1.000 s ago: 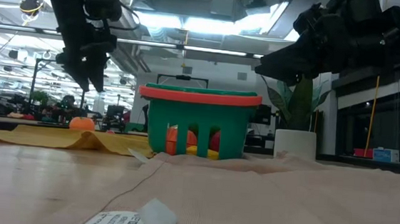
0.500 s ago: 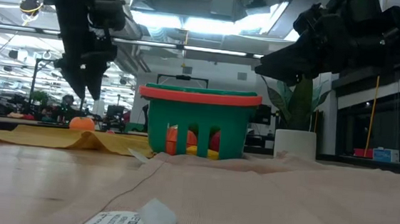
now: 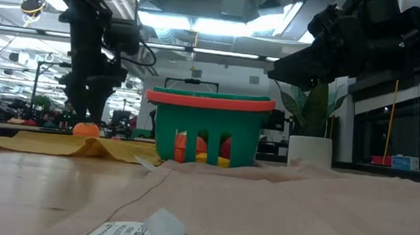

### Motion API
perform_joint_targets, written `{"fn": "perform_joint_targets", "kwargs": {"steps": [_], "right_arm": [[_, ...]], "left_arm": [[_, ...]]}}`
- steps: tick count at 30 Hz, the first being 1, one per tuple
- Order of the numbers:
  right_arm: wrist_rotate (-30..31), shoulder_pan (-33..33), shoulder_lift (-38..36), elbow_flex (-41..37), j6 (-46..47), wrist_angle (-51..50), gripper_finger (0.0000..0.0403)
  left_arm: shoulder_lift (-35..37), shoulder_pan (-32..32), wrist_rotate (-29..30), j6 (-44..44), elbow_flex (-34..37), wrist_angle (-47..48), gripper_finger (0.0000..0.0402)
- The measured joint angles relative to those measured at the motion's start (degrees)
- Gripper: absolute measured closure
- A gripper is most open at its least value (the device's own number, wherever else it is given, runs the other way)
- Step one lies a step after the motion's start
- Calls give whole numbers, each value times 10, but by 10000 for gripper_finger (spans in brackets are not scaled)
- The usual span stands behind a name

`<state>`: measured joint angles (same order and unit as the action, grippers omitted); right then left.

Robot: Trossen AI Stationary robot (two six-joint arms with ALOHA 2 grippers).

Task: Pick and placing Produce into tupperware
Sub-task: Put the orange into the basket

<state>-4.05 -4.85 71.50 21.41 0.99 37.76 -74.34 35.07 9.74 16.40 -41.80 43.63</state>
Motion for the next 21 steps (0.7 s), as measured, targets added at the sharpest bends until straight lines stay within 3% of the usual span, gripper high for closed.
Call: {"fn": "perform_joint_targets", "kwargs": {"steps": [21], "right_arm": [[0,0,0,0,3,-5,178]], "left_arm": [[-44,1,4,-3,1,-24,79]]}}
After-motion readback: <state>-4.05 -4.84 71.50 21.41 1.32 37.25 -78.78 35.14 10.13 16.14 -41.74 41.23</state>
